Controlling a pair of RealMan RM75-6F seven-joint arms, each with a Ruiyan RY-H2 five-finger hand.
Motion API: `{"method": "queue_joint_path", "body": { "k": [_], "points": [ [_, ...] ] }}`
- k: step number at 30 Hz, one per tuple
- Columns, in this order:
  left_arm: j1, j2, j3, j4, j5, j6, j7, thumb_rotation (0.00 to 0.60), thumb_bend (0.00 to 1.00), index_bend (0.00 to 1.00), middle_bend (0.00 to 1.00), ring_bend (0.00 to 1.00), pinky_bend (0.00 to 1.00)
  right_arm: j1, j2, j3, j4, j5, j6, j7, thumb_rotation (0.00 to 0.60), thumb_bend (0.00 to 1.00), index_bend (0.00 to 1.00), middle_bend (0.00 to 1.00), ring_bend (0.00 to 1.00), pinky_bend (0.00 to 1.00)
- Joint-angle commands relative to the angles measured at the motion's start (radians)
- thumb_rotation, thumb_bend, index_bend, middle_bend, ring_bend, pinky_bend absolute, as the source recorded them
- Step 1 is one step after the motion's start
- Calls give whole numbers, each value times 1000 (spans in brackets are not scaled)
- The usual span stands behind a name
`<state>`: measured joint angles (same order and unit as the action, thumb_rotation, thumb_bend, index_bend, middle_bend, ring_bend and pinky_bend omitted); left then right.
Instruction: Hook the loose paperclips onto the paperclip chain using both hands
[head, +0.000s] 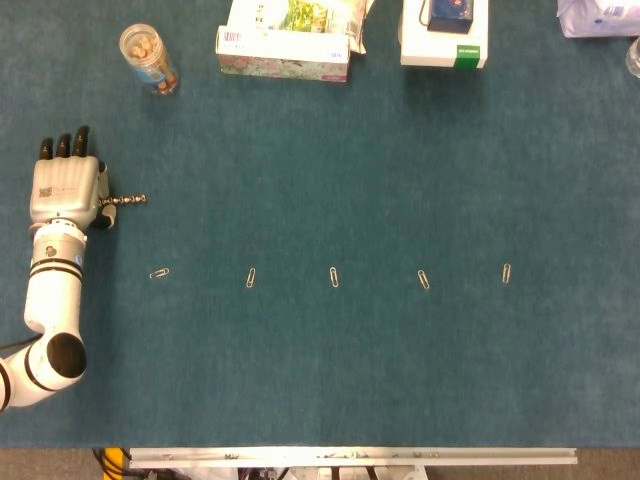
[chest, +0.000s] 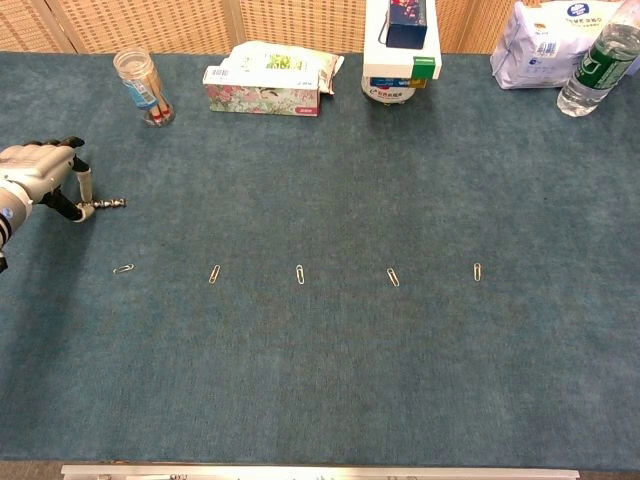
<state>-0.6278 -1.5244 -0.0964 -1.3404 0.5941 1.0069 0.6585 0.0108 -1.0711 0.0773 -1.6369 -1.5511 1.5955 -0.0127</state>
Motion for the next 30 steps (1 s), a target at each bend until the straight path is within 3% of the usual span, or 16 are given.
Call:
{"method": "queue_joint_path", "body": {
  "k": [1, 30],
  "points": [
    [0, 0, 1, 1, -4, -2, 4, 600, 337, 507, 0, 0, 4, 0, -1, 0, 0, 0, -1, -1, 600, 614, 429, 421, 370, 438],
    [-2, 16, 16, -16, -15, -19, 26, 600, 358, 483, 0, 0, 4, 1, 0, 0, 0, -1, 0, 1, 600, 614, 429, 421, 370, 438]
  ]
}}
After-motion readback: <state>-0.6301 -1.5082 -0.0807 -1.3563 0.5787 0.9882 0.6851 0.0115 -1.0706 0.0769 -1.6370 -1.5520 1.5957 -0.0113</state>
